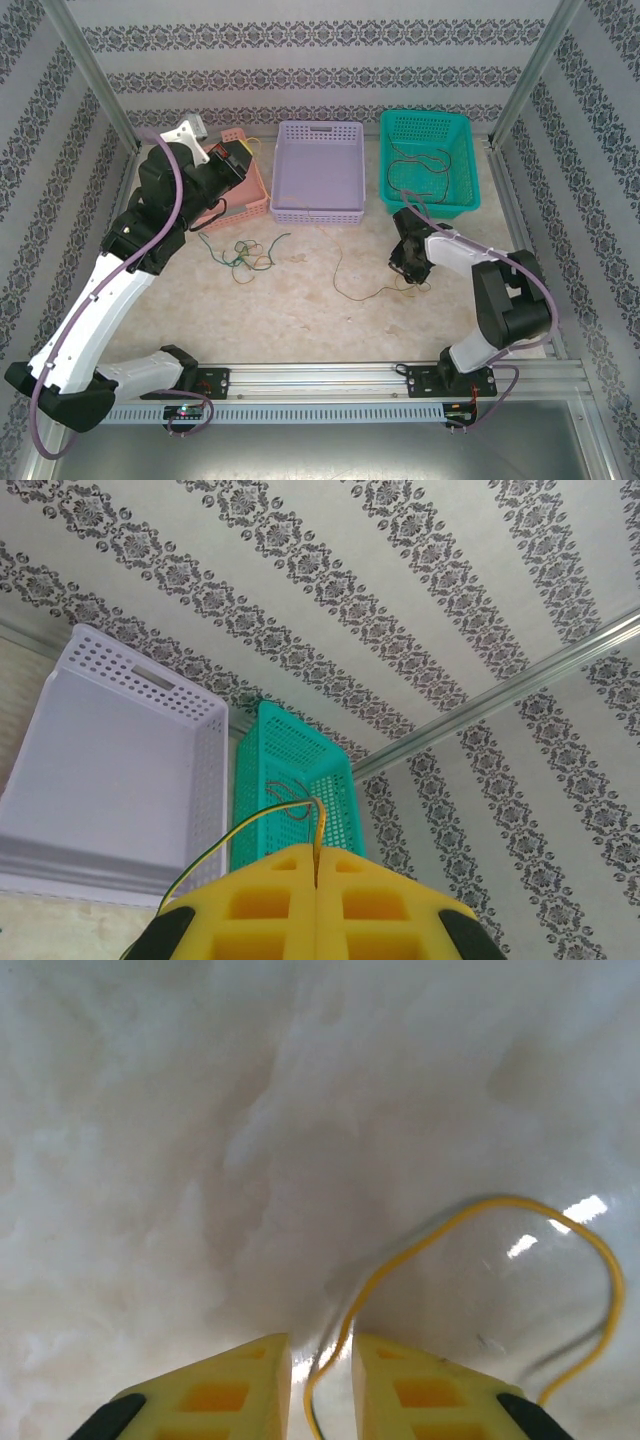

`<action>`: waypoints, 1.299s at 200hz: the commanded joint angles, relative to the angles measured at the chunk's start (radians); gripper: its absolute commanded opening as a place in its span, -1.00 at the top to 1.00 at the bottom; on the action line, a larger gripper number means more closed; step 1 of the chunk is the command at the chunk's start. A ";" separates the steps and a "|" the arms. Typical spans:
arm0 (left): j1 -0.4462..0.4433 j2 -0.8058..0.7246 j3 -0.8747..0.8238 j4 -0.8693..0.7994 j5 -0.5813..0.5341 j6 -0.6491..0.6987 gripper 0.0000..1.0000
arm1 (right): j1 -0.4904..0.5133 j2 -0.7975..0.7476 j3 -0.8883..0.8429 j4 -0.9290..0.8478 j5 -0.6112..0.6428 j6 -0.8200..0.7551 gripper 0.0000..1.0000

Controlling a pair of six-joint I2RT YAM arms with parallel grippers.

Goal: Untangle the cables

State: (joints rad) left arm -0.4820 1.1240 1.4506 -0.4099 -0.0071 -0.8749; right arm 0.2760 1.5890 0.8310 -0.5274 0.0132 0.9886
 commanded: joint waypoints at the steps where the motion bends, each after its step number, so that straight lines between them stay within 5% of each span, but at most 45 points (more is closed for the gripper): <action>1: 0.007 -0.024 0.000 0.019 0.001 -0.004 1.00 | -0.012 0.061 0.054 0.006 0.021 0.020 0.64; 38: 0.007 -0.036 0.038 -0.009 -0.036 0.027 1.00 | 0.005 0.080 0.078 -0.029 0.043 0.029 1.00; 65: 0.008 -0.063 0.081 -0.079 -0.149 0.077 1.00 | -0.035 -0.030 0.059 -0.028 0.148 0.041 1.00; 92: 0.007 -0.121 0.113 -0.238 -0.420 0.088 1.00 | -0.224 -0.191 0.077 -0.017 0.183 -0.036 1.00; 114: 0.008 -0.139 0.151 -0.431 -0.671 0.072 1.00 | -0.418 -0.240 0.137 -0.010 0.097 -0.080 1.00; 138: 0.008 -0.157 0.148 -0.516 -0.820 0.088 1.00 | -0.572 -0.245 0.209 -0.002 0.009 -0.058 1.00; 206: 0.017 -0.218 0.097 -0.565 -1.193 0.171 1.00 | -0.790 -0.202 0.319 0.057 -0.090 0.093 1.00; 236: 0.101 -0.267 -0.014 -0.560 -1.243 0.128 1.00 | -0.789 -0.173 0.350 0.085 -0.120 0.122 1.00; 260: 0.316 -0.260 -0.071 -0.554 -1.014 0.079 1.00 | -0.770 -0.165 0.345 0.155 -0.172 0.165 1.00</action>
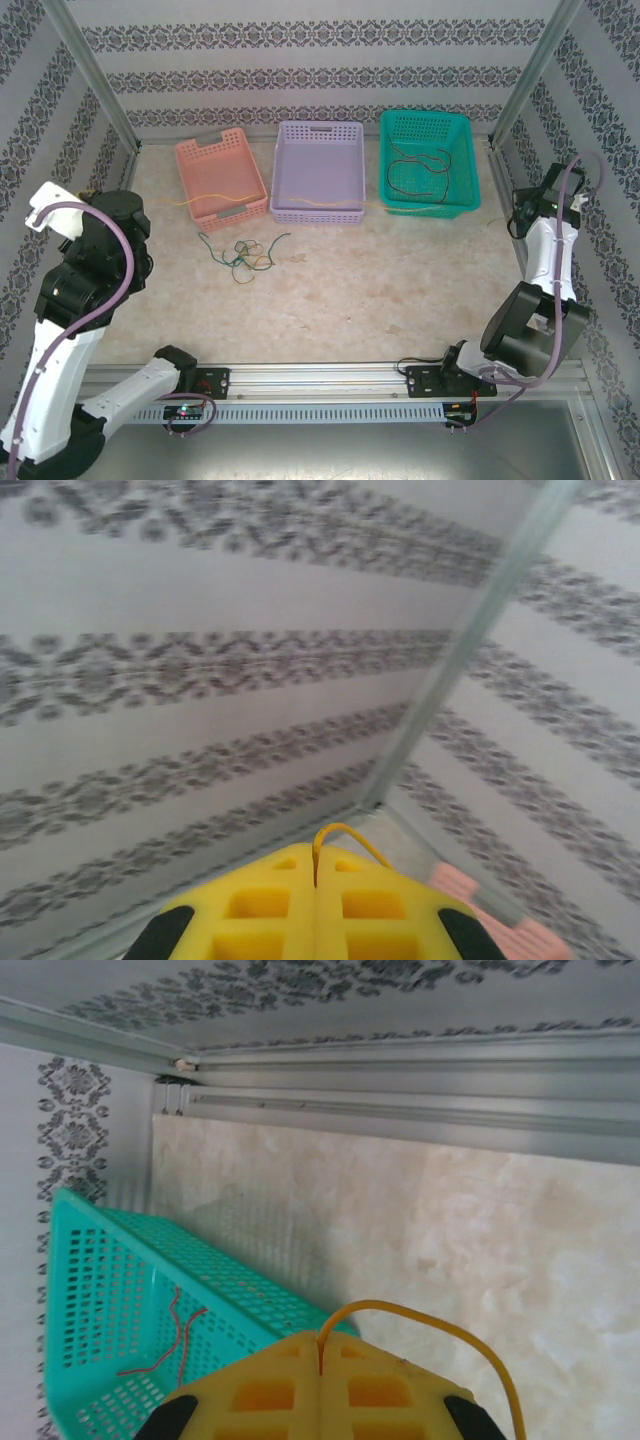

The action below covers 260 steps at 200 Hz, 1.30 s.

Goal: Untangle the cables

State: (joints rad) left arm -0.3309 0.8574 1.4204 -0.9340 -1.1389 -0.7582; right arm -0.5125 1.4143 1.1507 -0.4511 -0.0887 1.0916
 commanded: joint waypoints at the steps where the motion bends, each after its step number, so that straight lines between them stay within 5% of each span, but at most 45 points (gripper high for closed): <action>1: 0.175 0.009 -0.041 -0.031 0.134 -0.039 1.00 | 0.020 0.010 0.025 0.085 -0.076 0.065 1.00; 20: 0.292 0.099 -0.022 -0.045 0.410 -0.069 1.00 | 0.073 0.035 0.044 0.201 -0.179 0.114 1.00; 59: 0.291 0.210 -0.079 0.171 0.881 -0.093 1.00 | 0.284 0.113 0.199 0.384 -0.313 0.221 1.00; 106: 0.193 0.350 -0.002 0.382 1.171 -0.064 1.00 | 0.520 0.311 0.514 0.564 -0.314 0.360 1.00; 192: 0.027 0.776 0.353 0.520 1.330 -0.088 1.00 | 0.734 0.840 1.228 0.430 -0.318 0.314 1.00; 260: -0.007 1.055 0.476 0.526 1.349 -0.101 1.00 | 0.788 1.000 1.284 0.335 -0.300 0.279 1.00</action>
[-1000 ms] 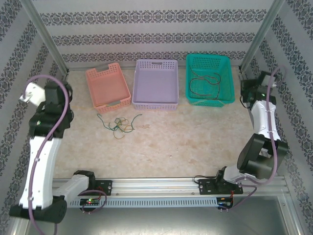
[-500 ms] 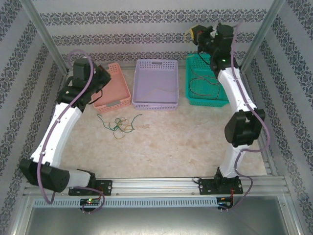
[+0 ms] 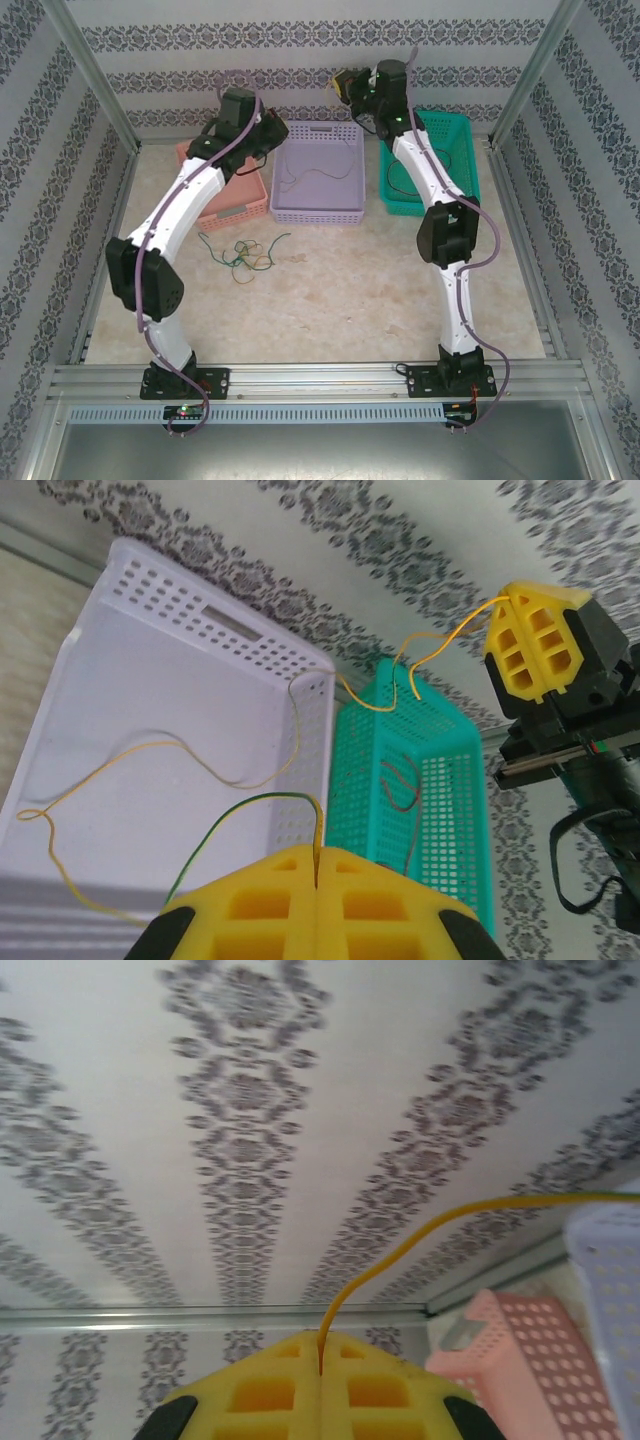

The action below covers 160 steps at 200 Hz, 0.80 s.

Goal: Untangle the cables

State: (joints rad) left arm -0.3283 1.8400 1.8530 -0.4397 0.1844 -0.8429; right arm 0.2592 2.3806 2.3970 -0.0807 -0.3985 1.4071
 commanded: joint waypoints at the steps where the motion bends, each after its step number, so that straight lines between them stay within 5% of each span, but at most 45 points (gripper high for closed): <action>1: -0.010 0.076 0.045 0.033 0.028 -0.018 1.00 | 0.016 0.035 0.037 -0.037 0.010 -0.037 1.00; 46: -0.028 0.291 0.199 0.001 0.113 -0.039 0.99 | 0.017 0.146 0.074 -0.146 0.003 -0.076 0.96; 69: -0.038 0.391 0.314 -0.104 0.125 -0.033 0.34 | 0.009 0.207 0.153 -0.223 -0.055 -0.087 0.33; 99: -0.043 0.408 0.346 -0.160 0.086 -0.025 -0.33 | 0.007 0.156 0.170 -0.316 -0.055 -0.169 -0.04; 112: -0.043 0.391 0.346 -0.167 0.074 -0.021 -0.39 | 0.002 0.124 0.164 -0.354 -0.054 -0.192 -0.31; 160: -0.042 0.215 0.278 -0.260 -0.107 -0.078 -0.40 | 0.000 -0.025 0.119 -0.443 -0.027 -0.301 -0.30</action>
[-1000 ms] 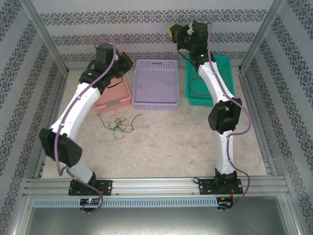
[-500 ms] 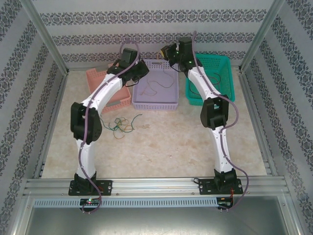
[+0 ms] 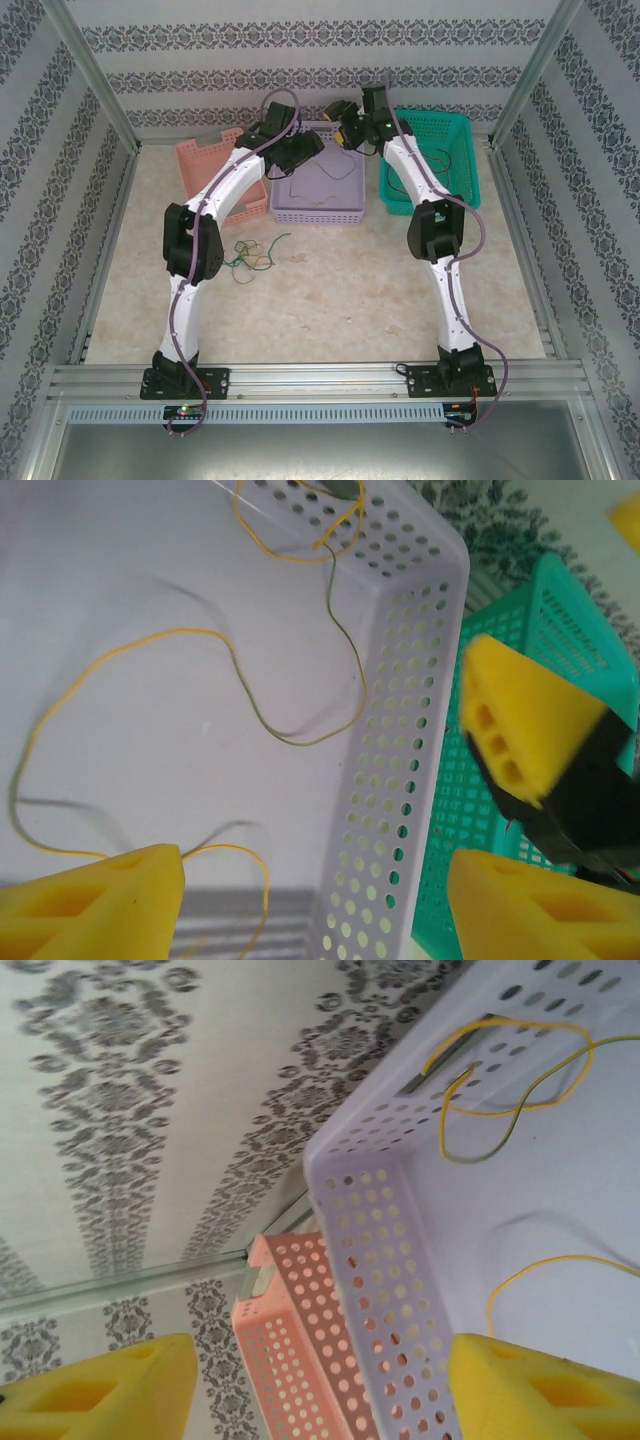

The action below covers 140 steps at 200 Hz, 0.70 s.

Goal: Untangle the cables

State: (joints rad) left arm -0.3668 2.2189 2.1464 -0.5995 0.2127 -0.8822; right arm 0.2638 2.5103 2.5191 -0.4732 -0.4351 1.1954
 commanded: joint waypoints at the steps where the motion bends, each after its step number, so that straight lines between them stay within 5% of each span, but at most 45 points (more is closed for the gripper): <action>1: -0.003 -0.167 -0.016 -0.107 -0.140 -0.039 -0.39 | -0.006 -0.159 -0.006 -0.051 0.011 -0.092 -0.30; 37: 0.037 -0.379 -0.222 -0.234 -0.203 -0.083 -0.33 | 0.034 -0.379 -0.240 -0.053 0.091 -0.257 -0.10; 71: 0.106 -0.626 -0.592 -0.272 -0.165 -0.084 -0.31 | 0.186 -0.672 -0.723 0.065 0.192 -0.424 0.06; 111: 0.137 -0.747 -0.991 -0.135 -0.059 -0.036 -0.33 | 0.404 -0.806 -1.152 0.164 0.183 -0.404 0.23; 140: 0.140 -0.731 -1.094 -0.001 -0.078 0.008 -0.35 | 0.480 -0.803 -1.255 0.240 0.115 -0.420 0.19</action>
State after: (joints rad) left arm -0.2306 1.4914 1.0935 -0.7460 0.1272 -0.9283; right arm 0.7269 1.7100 1.3064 -0.3244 -0.2787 0.8101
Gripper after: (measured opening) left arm 0.674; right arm 0.380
